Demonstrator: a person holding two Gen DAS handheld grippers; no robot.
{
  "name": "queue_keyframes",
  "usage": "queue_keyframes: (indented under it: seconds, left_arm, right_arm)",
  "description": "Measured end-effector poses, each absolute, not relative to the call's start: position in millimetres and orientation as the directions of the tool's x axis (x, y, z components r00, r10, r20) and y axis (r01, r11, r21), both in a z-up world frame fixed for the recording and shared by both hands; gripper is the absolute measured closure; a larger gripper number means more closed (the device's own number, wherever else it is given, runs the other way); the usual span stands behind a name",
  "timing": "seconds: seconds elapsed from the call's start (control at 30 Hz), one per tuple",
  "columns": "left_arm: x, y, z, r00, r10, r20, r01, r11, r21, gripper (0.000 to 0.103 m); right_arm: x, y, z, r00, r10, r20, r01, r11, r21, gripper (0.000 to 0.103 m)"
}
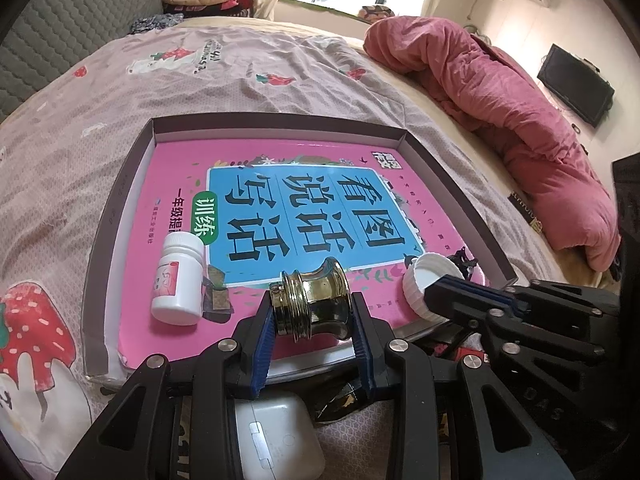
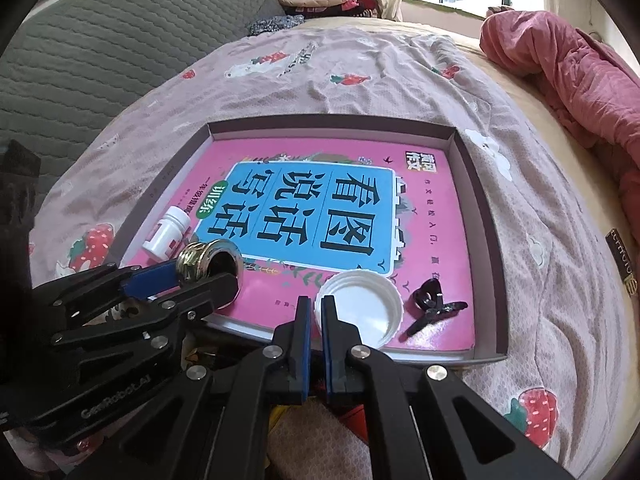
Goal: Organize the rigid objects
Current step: 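Lower the white cap onto the book and open the right gripper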
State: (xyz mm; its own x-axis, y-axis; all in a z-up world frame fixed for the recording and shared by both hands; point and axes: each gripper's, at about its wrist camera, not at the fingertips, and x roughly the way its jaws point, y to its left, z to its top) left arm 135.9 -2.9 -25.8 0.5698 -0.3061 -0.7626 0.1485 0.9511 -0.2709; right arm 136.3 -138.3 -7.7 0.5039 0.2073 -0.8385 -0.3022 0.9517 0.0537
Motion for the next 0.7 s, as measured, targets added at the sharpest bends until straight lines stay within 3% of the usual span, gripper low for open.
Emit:
queue_keyframes:
  seconds: [0.53, 0.7]
  left_arm:
    - [139.5, -7.9, -28.2, 0.563, -0.286, -0.775, 0.150, 0.958, -0.245, 0.067]
    - [138.8, -8.3, -28.2, 0.565, -0.287, -0.773, 0.154, 0.958, -0.243, 0.064]
  right_arm:
    - [113.6, -169.6, 12.0, 0.532, 0.245, -0.811, -0.256, 0.959, 0.121, 0.097]
    - [112.8, -175.3, 14.6, 0.532, 0.250, -0.809, -0.233, 0.962, 0.144, 0.093]
